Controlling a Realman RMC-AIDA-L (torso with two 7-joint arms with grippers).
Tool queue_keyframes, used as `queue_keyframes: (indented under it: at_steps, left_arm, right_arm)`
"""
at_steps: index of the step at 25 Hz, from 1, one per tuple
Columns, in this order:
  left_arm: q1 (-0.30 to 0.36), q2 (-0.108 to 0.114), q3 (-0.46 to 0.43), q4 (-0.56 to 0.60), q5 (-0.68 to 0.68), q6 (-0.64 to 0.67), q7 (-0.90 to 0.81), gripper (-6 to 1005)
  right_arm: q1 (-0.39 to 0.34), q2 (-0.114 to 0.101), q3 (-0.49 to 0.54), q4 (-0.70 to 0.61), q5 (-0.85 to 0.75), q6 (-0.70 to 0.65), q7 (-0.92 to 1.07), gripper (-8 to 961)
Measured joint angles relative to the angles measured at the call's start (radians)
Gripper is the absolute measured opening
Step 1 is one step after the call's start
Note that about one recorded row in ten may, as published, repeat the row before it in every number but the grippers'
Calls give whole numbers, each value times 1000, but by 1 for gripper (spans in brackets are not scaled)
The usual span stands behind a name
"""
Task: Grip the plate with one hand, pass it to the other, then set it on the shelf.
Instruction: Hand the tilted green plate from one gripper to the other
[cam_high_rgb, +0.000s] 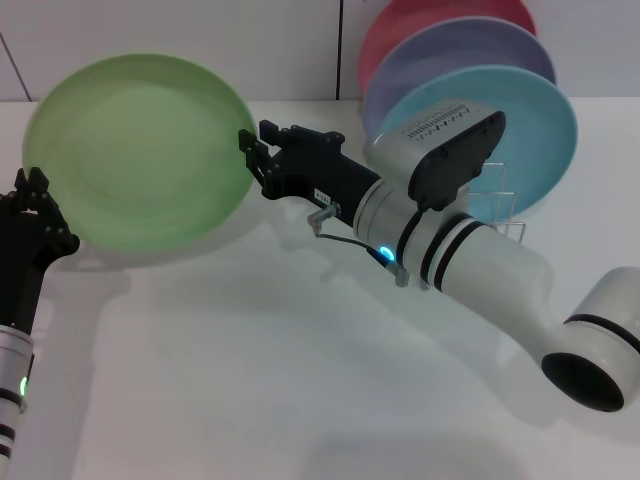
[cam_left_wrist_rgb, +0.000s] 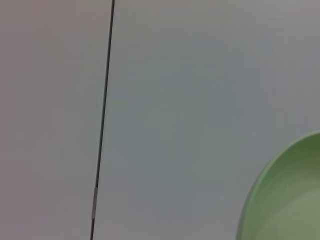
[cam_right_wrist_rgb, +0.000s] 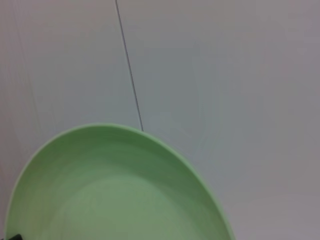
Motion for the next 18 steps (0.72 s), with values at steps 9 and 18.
queue_keyframes:
  at_steps: [9,18]
  left_arm:
    - [-2,0,0,4,0,1,0,32]
    - [-5,0,0,6,1,1,0,32]
  right_arm:
    - [4,0,7,1,0,17,-1,239]
    - [4,0,8,5,-12,19,-2,218]
